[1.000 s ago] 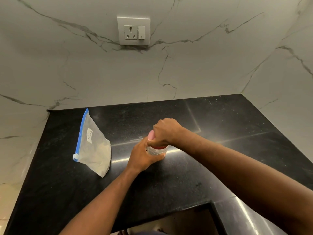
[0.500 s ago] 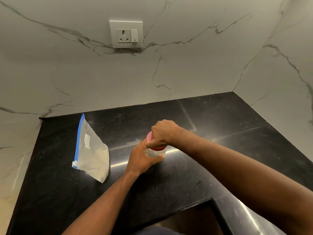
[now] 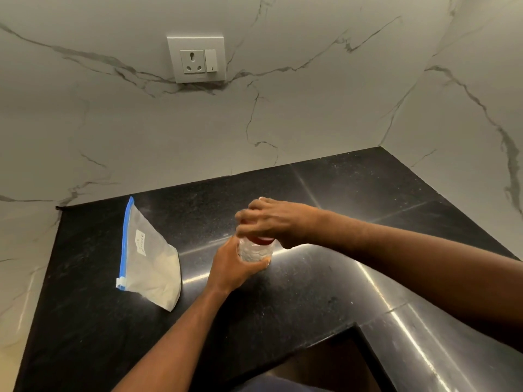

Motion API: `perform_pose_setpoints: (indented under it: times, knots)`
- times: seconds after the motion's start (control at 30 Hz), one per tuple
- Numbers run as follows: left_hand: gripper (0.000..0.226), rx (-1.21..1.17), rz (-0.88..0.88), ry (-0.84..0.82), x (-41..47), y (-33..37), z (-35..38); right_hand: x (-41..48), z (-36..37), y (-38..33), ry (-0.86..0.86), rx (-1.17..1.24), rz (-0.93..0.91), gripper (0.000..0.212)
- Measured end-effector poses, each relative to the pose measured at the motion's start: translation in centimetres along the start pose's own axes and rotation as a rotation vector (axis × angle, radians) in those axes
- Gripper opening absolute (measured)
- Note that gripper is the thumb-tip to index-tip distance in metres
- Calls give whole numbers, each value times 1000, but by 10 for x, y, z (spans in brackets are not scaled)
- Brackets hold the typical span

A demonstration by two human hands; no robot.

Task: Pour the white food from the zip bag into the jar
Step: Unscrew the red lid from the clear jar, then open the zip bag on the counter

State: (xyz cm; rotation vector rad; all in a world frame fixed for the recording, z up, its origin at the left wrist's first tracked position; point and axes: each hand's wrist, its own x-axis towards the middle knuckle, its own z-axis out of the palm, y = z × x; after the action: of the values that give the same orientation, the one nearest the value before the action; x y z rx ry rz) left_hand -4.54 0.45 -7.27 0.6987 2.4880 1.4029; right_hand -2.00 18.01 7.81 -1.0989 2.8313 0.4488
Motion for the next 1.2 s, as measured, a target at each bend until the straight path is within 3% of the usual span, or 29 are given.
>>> perform_pose_setpoints:
  times: [0.23, 0.37, 0.47, 0.57, 0.67, 0.73, 0.8, 0.87, 1.03, 1.1, 1.2]
  knots:
    - [91, -39, -33, 26, -5, 16, 26, -76, 63, 32, 303, 802, 749, 74]
    - [90, -25, -65, 62, -6, 8, 14, -74, 124, 2, 371, 941, 1192, 57]
    - [94, -29, -86, 44, -8, 9, 6, -72, 149, -16, 322, 923, 1319, 57]
    - [102, -74, -99, 24, -11, 14, 9, -75, 159, -20, 245, 817, 1244, 54]
    - [132, -76, -158, 16, -19, 16, 9, -75, 155, -20, 265, 886, 1222, 51]
    - [150, -25, -221, 55, -28, 19, 5, -75, 146, -18, 382, 941, 1204, 47]
    - [148, -33, -218, 120, -39, 25, -2, -71, 131, -20, 561, 971, 1153, 38]
    - [130, -57, -175, 195, -49, 35, -11, -62, 111, -26, 692, 997, 1058, 31]
    - [43, -105, -97, 412, -78, 64, -45, -20, 50, -54, 779, 1071, 715, 18]
    - [28, -123, -89, 539, -96, 73, -60, 1, 25, -66, 775, 1079, 566, 14]
    - [26, -126, -89, 700, -128, 77, -75, 34, -7, -82, 707, 1034, 332, 9]
